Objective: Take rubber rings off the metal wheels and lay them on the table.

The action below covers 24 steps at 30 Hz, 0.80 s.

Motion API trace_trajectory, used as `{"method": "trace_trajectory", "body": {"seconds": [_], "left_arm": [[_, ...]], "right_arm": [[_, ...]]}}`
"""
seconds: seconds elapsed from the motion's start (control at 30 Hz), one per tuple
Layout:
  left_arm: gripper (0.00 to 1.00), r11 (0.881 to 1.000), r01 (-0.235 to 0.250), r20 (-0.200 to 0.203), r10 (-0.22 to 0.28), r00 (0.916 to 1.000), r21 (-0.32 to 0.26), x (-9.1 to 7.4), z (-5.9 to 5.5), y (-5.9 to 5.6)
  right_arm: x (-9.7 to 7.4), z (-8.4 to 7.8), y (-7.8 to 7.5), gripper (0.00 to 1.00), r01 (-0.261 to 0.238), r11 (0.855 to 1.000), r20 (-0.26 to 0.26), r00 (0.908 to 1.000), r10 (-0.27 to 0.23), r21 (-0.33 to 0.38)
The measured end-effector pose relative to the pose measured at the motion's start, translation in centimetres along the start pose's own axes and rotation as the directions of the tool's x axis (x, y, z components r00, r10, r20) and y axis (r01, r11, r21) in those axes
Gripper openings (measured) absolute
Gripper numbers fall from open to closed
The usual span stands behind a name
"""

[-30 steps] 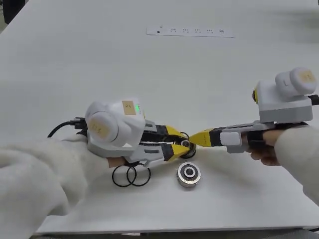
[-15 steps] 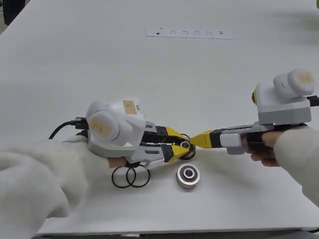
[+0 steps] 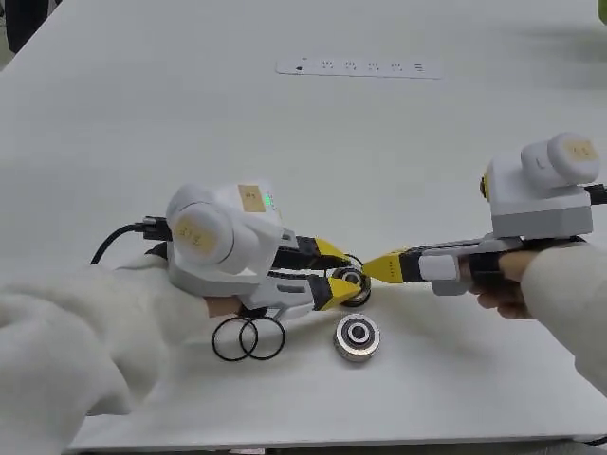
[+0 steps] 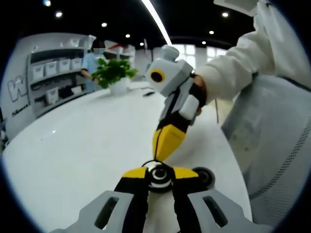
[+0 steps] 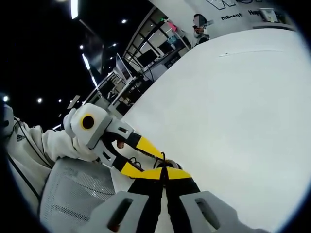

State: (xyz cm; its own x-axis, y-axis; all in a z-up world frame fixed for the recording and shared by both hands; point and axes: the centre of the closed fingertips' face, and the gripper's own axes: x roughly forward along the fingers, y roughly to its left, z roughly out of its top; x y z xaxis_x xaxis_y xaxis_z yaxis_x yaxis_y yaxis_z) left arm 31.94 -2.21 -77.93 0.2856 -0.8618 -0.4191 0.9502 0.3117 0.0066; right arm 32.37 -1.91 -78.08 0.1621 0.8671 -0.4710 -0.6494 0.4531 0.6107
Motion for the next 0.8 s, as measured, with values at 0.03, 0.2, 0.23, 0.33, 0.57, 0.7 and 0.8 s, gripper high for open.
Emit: {"method": "trace_trajectory", "body": {"seconds": [0.03, 0.2, 0.23, 0.33, 0.57, 0.7, 0.8], "left_arm": [[0.20, 1.000, -0.001, 0.000, 0.001, 1.0000, 0.001, 0.0, 0.0, 0.0], [0.24, 1.000, -0.003, 0.005, 0.003, 1.0000, 0.016, -0.8, 0.7, 0.1], [0.25, 1.000, -0.001, 0.005, 0.001, 1.0000, 0.019, -1.0, 0.9, 0.0], [0.32, 0.999, -0.003, -0.001, 0.003, 1.0000, 0.051, -1.4, 1.2, 0.0], [0.41, 0.999, -0.006, 0.024, 0.005, 0.9997, 0.046, -3.4, 2.6, -0.3], [0.47, 0.999, -0.013, 0.025, 0.012, 0.9996, 0.032, -4.8, 2.9, -0.2], [0.50, 0.999, -0.035, 0.039, 0.034, 0.9986, 0.021, -6.1, 3.5, 0.0]], "right_arm": [[0.0, 0.0, 0.0, 0.00, 0.000, 1.000, 0.001, 1.0000, 0.000, 0.001], [-0.3, 0.3, 0.0, 0.00, 0.002, 1.000, 0.012, 0.9999, -0.003, 0.004], [-0.3, 0.4, 0.0, 0.00, 0.003, 1.000, 0.013, 0.9999, -0.003, 0.004], [-0.4, 0.5, 0.0, 0.00, 0.003, 1.000, 0.016, 0.9999, -0.003, 0.005], [-0.6, 0.8, 0.3, 0.00, 0.000, 1.000, 0.026, 0.9997, 0.000, 0.004], [-0.7, 0.9, 0.5, 0.00, -0.002, 1.000, 0.028, 0.9996, 0.002, 0.002], [-0.7, 1.0, 0.6, 0.00, -0.003, 1.000, 0.031, 0.9995, 0.003, 0.000]]}}
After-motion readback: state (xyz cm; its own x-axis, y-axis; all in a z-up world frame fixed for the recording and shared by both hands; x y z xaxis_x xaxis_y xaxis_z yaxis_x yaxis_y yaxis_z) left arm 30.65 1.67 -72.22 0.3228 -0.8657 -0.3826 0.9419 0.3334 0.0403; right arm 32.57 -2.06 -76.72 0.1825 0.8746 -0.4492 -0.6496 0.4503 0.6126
